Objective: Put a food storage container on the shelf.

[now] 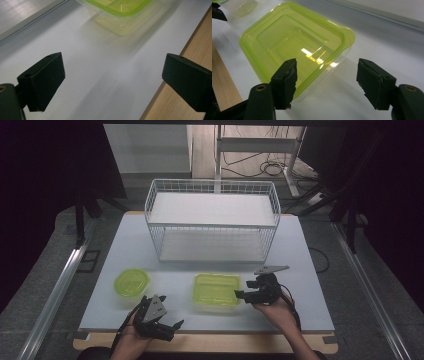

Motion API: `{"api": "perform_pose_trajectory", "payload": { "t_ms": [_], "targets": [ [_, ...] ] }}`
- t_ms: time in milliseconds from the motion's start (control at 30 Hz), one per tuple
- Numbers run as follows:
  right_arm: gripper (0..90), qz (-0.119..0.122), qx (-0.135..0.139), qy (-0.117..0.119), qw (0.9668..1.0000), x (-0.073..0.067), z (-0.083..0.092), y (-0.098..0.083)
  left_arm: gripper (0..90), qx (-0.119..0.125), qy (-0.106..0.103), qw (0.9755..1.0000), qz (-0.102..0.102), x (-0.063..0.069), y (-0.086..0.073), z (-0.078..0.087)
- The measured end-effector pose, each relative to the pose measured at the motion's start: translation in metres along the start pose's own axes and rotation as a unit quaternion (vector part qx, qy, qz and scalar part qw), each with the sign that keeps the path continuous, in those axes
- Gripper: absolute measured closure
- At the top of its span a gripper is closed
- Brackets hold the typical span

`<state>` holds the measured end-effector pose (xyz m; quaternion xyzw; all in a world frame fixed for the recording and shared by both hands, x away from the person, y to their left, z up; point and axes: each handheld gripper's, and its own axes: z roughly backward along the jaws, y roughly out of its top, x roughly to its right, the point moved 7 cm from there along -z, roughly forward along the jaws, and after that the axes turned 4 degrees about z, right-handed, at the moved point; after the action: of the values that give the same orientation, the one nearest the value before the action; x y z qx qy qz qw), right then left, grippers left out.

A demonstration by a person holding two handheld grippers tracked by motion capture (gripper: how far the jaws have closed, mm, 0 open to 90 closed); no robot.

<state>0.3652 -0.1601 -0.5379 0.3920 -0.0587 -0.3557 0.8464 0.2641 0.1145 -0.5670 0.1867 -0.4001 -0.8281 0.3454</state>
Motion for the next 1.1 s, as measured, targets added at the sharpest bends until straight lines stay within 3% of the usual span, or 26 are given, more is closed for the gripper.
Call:
{"api": "perform_pose_trajectory", "payload": {
  "t_ms": [167,267,400,500,667,800,967,1100],
  "targets": [
    [44.0,-0.028,-0.024,0.022,0.9991,0.004,-0.009,-0.001,4.3,-0.003,0.001,1.0000,-0.005,0.001,-0.001,-0.001],
    [52.3,-0.054,-0.032,0.047,0.9969,0.003,-0.011,-0.001,4.3,-0.003,0.000,1.0000,-0.008,0.002,-0.001,-0.001],
    [58.7,-0.077,-0.037,0.063,0.9944,0.002,-0.011,-0.001,4.2,-0.006,0.000,0.9999,-0.015,0.003,-0.001,-0.002],
    [67.0,-0.096,-0.040,0.084,0.9911,0.002,-0.011,-0.001,4.1,-0.006,0.001,0.9998,-0.017,0.004,-0.001,-0.002],
    [79.3,-0.126,-0.043,0.129,0.9828,-0.002,-0.012,0.004,4.1,-0.006,0.002,0.9998,-0.019,0.003,-0.001,-0.002],
    [80.3,-0.128,-0.049,0.132,0.9817,-0.003,-0.012,0.005,4.1,-0.006,0.004,0.9998,-0.021,0.003,-0.001,-0.001],
    [81.5,-0.164,-0.034,0.165,0.9720,-0.002,-0.009,0.004,4.1,-0.006,0.004,0.9997,-0.021,0.003,-0.001,-0.001],
    [81.7,-0.157,-0.026,0.165,0.9735,-0.003,-0.005,0.006,4.1,-0.007,0.004,0.9997,-0.023,0.003,-0.001,-0.001]
  ]
}}
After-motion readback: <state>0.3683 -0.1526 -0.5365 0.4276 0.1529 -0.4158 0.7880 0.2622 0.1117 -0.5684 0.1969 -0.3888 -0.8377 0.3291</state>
